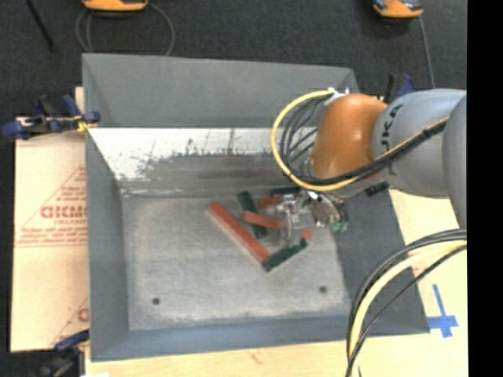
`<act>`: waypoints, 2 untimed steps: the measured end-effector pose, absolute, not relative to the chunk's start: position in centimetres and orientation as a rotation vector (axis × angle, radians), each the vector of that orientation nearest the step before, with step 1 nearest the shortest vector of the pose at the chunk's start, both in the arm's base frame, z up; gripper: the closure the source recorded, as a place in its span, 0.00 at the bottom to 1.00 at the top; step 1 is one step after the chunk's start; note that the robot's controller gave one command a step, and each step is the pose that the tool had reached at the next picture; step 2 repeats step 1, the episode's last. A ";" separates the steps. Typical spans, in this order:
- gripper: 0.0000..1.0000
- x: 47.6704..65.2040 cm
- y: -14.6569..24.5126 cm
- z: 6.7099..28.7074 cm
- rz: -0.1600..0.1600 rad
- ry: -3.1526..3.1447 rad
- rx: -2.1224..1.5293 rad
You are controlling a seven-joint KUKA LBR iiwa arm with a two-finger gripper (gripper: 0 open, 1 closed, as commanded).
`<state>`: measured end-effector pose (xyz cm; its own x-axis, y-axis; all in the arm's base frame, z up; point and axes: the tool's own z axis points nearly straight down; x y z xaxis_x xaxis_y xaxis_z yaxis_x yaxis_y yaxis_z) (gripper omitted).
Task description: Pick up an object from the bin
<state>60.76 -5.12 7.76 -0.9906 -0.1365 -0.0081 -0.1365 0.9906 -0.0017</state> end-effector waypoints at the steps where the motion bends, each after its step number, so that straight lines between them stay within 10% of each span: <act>1: 1.00 61.0 -5.2 9.0 -0.003 3.123 -0.213; 2: 1.00 61.0 -5.2 9.0 -0.003 3.123 -0.213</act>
Offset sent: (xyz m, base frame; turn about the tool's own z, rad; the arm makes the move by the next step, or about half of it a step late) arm 0.0001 0.0001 0.0107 0.0000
